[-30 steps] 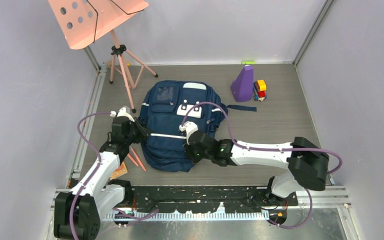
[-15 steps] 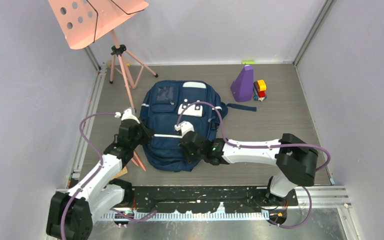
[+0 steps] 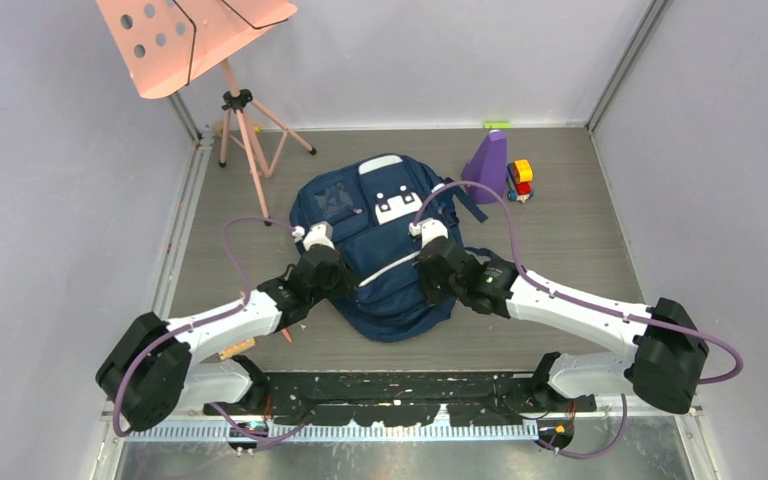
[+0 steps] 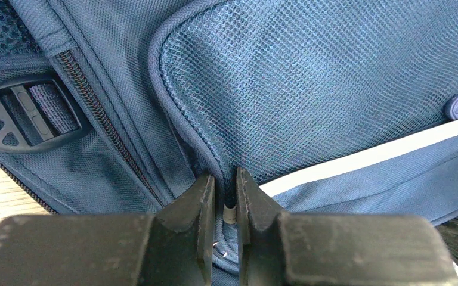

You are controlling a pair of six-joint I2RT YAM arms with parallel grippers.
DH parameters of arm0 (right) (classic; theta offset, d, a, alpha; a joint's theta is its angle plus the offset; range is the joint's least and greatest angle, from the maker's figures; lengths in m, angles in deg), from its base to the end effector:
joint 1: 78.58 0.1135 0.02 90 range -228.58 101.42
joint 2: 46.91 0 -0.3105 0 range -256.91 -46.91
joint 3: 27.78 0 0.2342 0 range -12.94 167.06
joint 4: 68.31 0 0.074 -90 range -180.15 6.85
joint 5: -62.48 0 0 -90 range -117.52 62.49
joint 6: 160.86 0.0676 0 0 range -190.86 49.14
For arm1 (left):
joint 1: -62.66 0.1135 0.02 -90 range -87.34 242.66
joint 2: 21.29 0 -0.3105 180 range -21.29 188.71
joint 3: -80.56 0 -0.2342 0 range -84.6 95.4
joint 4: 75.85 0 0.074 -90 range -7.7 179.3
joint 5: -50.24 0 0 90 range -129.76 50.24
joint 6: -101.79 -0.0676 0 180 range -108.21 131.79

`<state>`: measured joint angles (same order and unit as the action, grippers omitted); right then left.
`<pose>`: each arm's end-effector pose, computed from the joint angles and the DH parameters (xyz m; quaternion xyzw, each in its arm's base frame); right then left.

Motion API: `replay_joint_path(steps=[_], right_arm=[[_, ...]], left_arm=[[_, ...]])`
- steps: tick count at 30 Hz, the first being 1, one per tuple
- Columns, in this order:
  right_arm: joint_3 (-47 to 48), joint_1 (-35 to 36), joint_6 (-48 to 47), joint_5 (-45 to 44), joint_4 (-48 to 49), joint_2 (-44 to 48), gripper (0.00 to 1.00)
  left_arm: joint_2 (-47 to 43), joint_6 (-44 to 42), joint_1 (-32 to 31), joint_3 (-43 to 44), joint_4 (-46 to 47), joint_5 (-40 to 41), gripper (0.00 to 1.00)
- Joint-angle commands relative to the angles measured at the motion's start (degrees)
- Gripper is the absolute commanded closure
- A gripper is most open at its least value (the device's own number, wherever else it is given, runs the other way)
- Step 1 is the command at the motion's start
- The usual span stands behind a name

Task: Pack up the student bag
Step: Unzip the student bag.

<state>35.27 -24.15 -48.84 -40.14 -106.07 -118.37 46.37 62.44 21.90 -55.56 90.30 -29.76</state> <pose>0.1574 0.1947 0.2727 -0.2179 0.8969 0.1494 0.3545 0.1801 -0.1397 0.2204 -0.1154 0.8873 -0.2600 0.3630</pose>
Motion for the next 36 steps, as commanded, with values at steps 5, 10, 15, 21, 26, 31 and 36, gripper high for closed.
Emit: replay_joint_path(steps=[5,10,15,21,26,31,36], right_arm=[[3.60,0.67,-0.97,9.22,-8.52,-1.72,0.99],[3.51,2.27,1.36,14.00,-3.15,-5.57,0.99],[4.61,4.25,4.64,13.45,5.50,-9.68,0.99],[7.70,4.69,7.61,13.54,15.25,-16.24,0.99],[9.65,4.72,8.24,9.29,18.06,-20.39,0.99],[6.70,4.64,9.30,5.51,18.48,-17.82,0.99],[4.09,4.52,10.42,3.35,17.99,-14.72,0.99]], left_arm=[[2.36,3.31,-3.14,2.98,10.02,-2.96,1.00],[2.20,4.16,-3.61,2.66,10.87,-3.48,1.00],[1.68,5.22,-4.15,1.49,11.54,-4.20,1.00],[1.23,4.95,-4.25,0.14,12.11,-4.72,1.00],[-0.60,1.09,-3.91,0.93,6.89,-2.80,0.92],[-4.40,-4.32,-1.96,2.73,-0.77,-0.59,0.59],[-4.71,-8.03,2.65,3.67,-3.46,-3.26,0.48]])
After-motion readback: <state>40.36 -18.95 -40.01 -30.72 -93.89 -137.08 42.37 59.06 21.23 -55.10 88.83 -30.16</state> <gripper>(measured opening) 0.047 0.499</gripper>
